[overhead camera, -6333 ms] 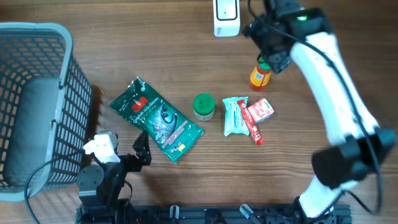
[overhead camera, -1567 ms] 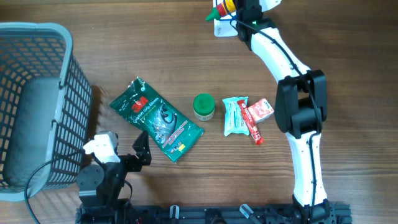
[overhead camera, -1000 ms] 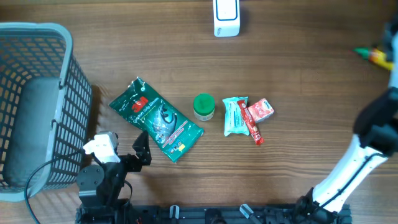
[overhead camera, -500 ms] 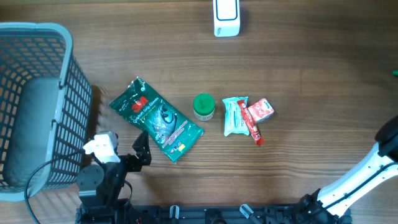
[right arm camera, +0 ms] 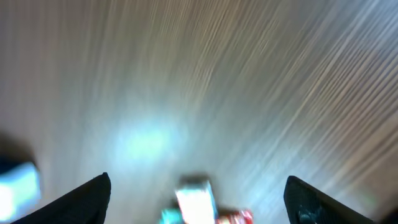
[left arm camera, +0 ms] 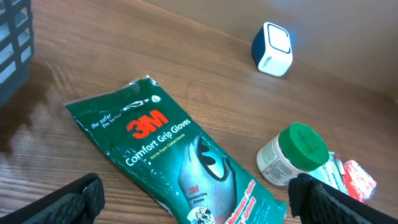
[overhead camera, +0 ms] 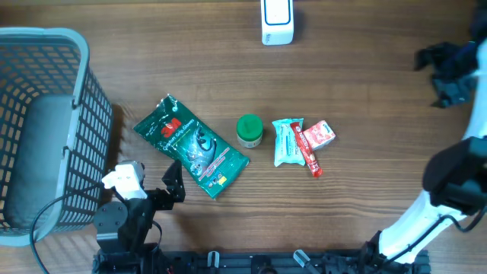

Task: Scan the item barcode
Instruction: 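Grasp the red Kleenex tissue pack on the table with right gripper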

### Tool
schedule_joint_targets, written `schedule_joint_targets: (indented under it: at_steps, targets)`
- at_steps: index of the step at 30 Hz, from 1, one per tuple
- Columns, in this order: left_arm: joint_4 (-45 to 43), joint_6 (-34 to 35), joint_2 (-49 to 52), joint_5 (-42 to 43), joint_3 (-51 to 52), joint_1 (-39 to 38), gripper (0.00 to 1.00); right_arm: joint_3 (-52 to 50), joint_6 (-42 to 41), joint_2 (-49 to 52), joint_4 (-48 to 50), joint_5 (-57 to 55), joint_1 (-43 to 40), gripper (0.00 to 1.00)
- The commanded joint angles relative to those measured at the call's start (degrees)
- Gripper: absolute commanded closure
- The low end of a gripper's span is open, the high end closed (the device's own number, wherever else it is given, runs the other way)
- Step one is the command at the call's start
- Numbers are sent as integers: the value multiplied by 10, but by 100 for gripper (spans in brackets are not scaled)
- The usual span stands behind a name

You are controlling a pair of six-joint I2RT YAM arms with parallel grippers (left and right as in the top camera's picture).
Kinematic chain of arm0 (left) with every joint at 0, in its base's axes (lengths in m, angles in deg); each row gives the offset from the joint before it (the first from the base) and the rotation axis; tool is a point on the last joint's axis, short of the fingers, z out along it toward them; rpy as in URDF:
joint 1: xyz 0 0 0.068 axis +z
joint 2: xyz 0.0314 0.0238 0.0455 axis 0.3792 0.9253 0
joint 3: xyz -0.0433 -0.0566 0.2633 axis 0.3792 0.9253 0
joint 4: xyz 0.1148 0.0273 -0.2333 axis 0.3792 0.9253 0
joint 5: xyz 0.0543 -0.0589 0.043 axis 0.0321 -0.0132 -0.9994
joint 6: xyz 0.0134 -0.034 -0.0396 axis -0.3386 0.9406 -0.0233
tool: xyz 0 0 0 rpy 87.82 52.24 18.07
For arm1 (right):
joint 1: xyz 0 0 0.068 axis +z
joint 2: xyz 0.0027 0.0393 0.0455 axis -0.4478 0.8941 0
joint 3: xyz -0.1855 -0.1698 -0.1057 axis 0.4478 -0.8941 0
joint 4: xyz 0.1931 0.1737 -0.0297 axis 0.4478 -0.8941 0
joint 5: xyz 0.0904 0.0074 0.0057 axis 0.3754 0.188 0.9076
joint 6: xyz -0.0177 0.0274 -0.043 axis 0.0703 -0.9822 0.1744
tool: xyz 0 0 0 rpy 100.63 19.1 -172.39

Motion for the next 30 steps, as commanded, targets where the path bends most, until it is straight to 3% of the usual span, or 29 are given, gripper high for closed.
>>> schedule_joint_targets:
  at_steps: [1, 4, 6, 8, 11, 13, 16, 19, 23, 30]
  targets:
    - [-2, 5, -4, -3, 4, -3, 0, -5, 91, -14, -40, 41, 43, 11]
    - [-2, 5, -4, -3, 4, -3, 0, -44, 181, -72, -40, 124, 61, 13]
    - [-2, 5, -4, -3, 4, -3, 0, -111, 176, -140, -15, 103, 62, 13]
    - [-2, 5, -4, -3, 4, -3, 0, -282, 119, -261, 90, 60, 73, 12]
    - [-2, 5, -4, -3, 4, -3, 0, -467, 26, -358, 209, 86, 108, 14]
    - [-2, 5, -4, -3, 4, -3, 0, -587, -30, -392, 325, 105, 155, 24]
    - [-2, 5, -4, -3, 4, -3, 0, -697, -91, -382, 473, 124, 225, 26]
    - [-2, 5, -4, -3, 4, -3, 0, -736, -117, -356, 575, 101, 276, 26]
    - [-2, 5, -4, -3, 4, -3, 0, -736, -168, -297, 601, 51, 290, 36]
    - [-2, 5, -4, -3, 4, -3, 0, -736, -175, -200, 654, 29, 290, 41]
